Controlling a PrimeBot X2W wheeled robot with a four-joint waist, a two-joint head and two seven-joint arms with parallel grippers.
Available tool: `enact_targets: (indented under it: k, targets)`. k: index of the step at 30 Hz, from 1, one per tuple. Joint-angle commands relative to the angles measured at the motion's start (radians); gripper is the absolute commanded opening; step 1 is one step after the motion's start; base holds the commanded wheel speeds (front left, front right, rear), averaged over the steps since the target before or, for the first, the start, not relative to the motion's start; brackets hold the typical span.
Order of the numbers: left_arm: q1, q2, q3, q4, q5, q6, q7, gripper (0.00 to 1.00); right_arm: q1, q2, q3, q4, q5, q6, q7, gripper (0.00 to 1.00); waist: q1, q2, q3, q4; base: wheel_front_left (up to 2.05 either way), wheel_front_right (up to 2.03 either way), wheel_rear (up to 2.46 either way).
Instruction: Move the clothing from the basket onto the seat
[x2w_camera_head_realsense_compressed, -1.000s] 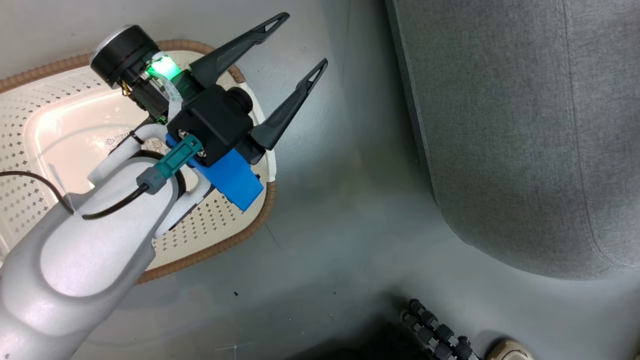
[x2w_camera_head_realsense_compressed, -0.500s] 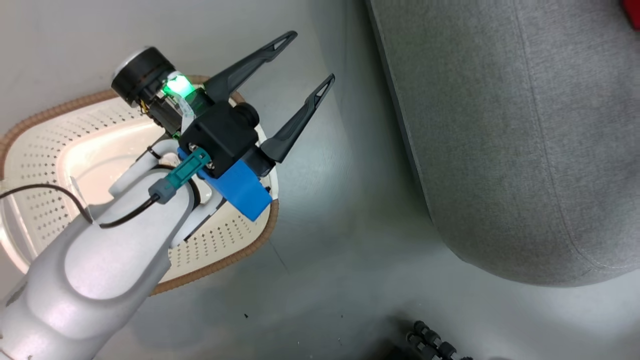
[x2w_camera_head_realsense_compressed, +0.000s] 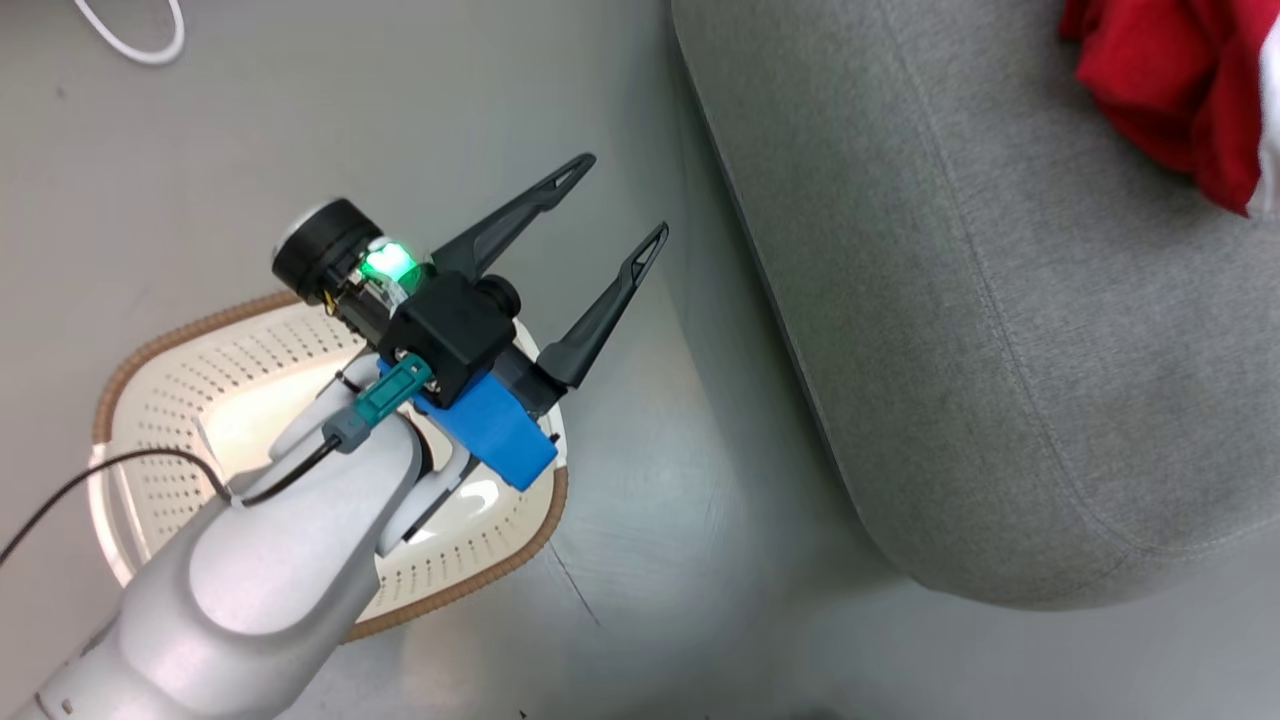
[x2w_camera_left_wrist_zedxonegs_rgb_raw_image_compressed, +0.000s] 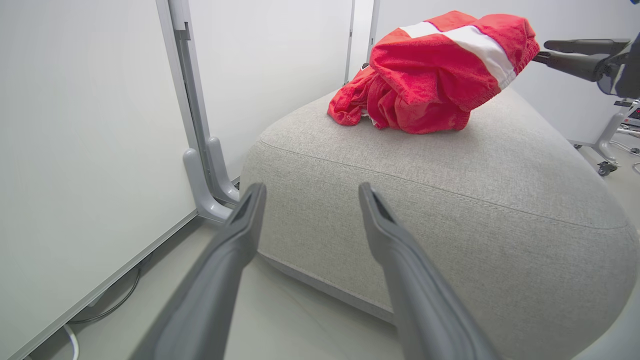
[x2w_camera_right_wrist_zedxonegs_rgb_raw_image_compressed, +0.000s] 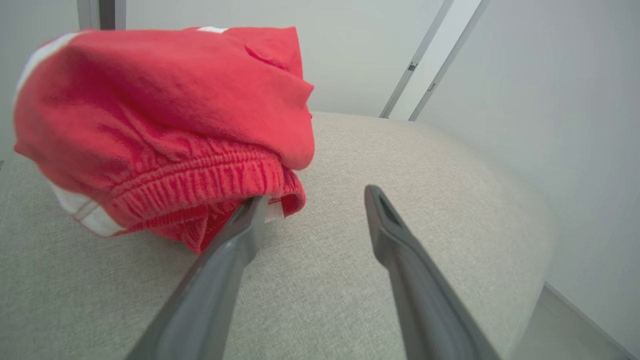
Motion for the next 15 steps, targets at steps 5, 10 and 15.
enact_targets:
  k: [5, 10, 15]
  targets:
    - [0.056, -0.021, -0.002, 0.027, -0.020, 0.012, -0.023, 1.00, 0.088, -0.023, 0.000, 0.022, 0.000, -0.001, 0.000, 1.00, 0.0002, 0.0000, -0.109, 0.009, 0.00, 0.00, 0.00]
    - [0.102, -0.043, 0.005, 0.043, -0.033, 0.021, -0.032, 1.00, 0.140, -0.024, -0.019, -0.008, -0.008, -0.001, 0.000, 1.00, 0.0002, 0.0000, -0.179, 0.016, 0.00, 0.00, 0.00]
    - [0.160, -0.051, 0.034, 0.054, -0.050, 0.040, -0.040, 1.00, 0.168, 0.000, 0.007, -0.084, -0.024, -0.001, 0.000, 1.00, 0.0002, 0.0000, -0.261, 0.029, 0.00, 0.00, 0.00]
